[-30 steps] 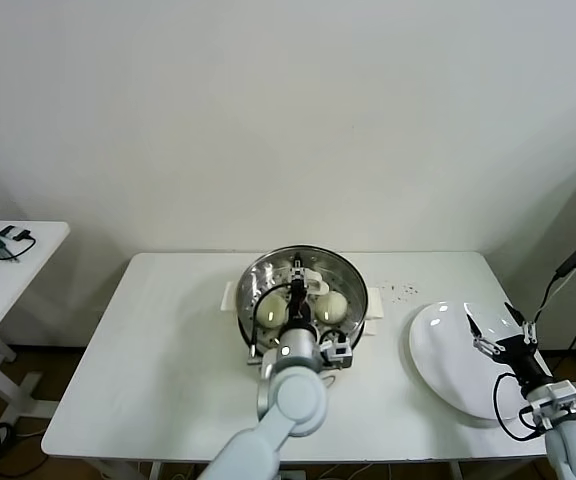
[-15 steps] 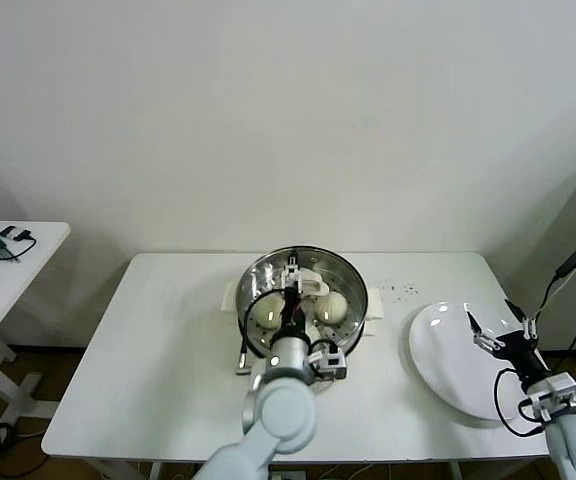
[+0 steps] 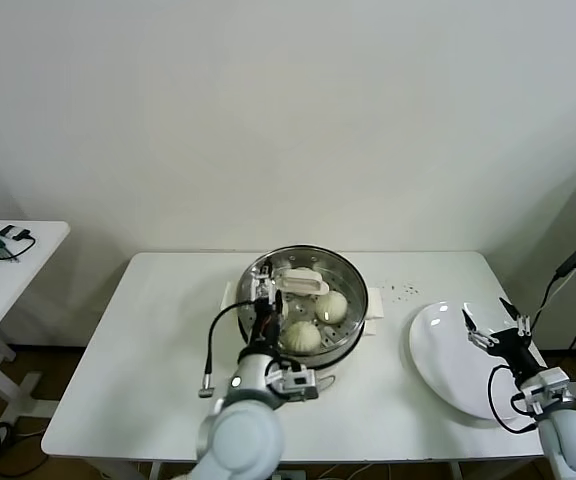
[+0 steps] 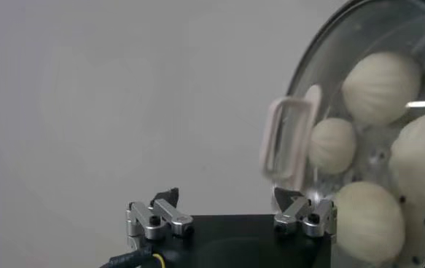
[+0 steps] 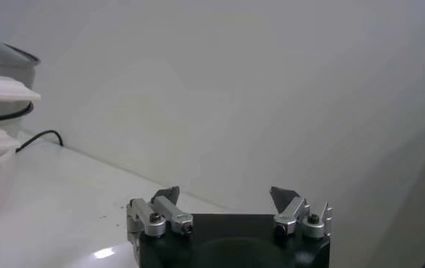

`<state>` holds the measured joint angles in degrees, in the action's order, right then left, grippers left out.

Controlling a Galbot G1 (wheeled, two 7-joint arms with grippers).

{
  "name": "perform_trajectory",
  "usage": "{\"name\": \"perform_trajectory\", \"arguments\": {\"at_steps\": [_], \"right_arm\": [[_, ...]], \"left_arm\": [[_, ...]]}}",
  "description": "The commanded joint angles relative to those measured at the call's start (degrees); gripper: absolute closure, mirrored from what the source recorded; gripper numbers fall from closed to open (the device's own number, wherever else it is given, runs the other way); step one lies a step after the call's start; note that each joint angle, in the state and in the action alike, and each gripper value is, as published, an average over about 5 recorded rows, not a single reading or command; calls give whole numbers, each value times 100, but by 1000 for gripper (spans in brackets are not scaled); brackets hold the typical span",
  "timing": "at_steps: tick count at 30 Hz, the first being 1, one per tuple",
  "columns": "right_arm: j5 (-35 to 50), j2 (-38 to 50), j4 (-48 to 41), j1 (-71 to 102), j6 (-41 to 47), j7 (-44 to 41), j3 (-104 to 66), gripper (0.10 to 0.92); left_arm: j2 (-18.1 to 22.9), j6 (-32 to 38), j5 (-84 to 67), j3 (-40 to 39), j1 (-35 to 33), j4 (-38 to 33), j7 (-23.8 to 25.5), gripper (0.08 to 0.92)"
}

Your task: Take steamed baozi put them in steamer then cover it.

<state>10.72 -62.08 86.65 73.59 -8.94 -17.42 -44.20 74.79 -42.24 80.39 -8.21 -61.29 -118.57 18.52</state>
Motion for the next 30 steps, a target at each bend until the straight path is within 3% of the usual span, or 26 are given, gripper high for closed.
{"name": "perform_trajectory", "arguments": {"at_steps": [1,8,14,18,22,30], "right_arm": [[-29,-12,36,-15,80,29,37,203],[-61,-56,108,37,29,23,70,203],[-10,-155,261,229,9,8,67,203],[121,-236,430,439,29,-11,32,203],[151,-311,528,594,61,-61,-82,203],[240,-269,561,746,17,-76,-144,203]], "left_arm": [[-754,345,-2065,1077,-609,-877,-1632,177],[-564,1382,-4585,2858,-1375,-893,-2779,177],[75,3090,-7030,4129,-2393,-804,-3388,177],[588,4255,-8047,4634,-3091,-517,-3200,177],[750,4877,-8694,4855,-3553,-60,-2998,177],[760,5224,-8818,4908,-3869,48,-2947,177]]}}
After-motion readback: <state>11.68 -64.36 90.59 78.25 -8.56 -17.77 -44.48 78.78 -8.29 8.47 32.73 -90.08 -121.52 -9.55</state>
